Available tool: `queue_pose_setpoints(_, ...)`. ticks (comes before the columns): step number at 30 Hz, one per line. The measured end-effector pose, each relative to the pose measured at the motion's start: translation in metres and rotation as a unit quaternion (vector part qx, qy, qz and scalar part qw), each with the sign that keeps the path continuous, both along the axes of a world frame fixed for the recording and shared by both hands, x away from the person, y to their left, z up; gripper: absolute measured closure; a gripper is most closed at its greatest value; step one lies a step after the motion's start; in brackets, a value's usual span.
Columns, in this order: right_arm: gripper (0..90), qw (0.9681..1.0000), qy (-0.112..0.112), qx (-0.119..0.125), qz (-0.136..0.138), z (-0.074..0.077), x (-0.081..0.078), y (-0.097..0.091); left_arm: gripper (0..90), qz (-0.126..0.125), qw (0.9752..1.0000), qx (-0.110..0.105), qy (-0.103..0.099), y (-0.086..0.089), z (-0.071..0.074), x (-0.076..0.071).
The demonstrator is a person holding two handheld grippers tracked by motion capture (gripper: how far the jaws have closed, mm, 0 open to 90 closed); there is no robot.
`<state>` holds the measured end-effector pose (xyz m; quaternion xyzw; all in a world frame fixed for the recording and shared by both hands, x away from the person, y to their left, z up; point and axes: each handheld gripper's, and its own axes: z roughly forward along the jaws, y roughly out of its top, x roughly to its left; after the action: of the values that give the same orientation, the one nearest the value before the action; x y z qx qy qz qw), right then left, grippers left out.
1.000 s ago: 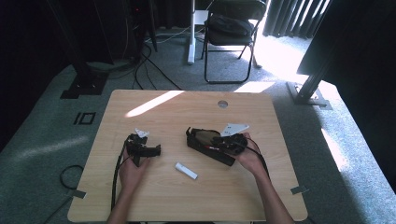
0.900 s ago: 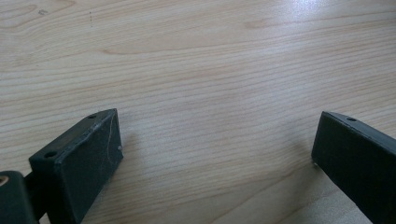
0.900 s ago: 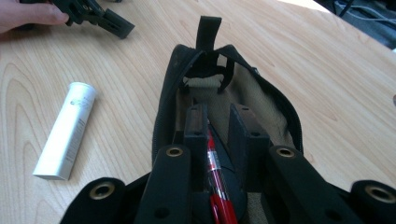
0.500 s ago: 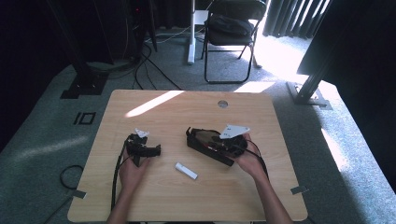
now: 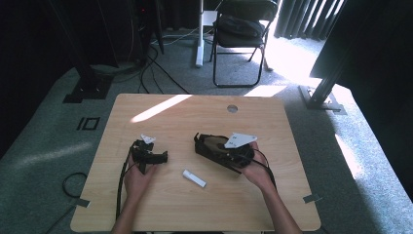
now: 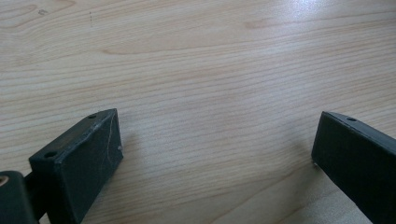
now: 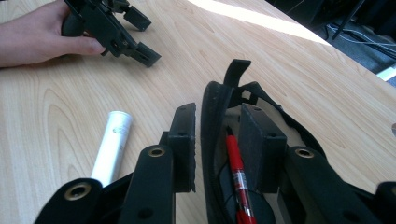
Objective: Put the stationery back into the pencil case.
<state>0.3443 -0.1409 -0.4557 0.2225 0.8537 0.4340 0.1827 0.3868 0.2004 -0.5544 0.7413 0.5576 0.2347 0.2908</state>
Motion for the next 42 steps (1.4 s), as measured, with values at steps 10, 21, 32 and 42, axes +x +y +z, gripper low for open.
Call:
queue_pose_setpoints(10, 65.1, 1.0000, -0.001, 0.007, -0.002, 0.001, -0.005, 0.005, 1.9, 0.000, 1.0000, 0.000, 0.000, 0.000, 0.000, 0.000)
queue_pose_setpoints(21, 63.1, 0.9999, 0.008, 0.011, -0.003, -0.003, -0.012, 0.013, 2.0, 0.000, 1.0000, 0.000, 0.000, 0.000, 0.000, 0.000)
queue_pose_setpoints(32, 62.9, 0.9998, 0.017, 0.009, 0.009, -0.010, -0.018, 0.027, 2.0, 0.000, 1.0000, 0.000, 0.000, 0.000, 0.000, 0.000)
queue_pose_setpoints(42, 62.0, 0.9995, 0.024, 0.006, 0.019, -0.018, -0.022, 0.038, 2.0, 0.000, 1.0000, 0.000, 0.000, 0.000, 0.000, 0.000)
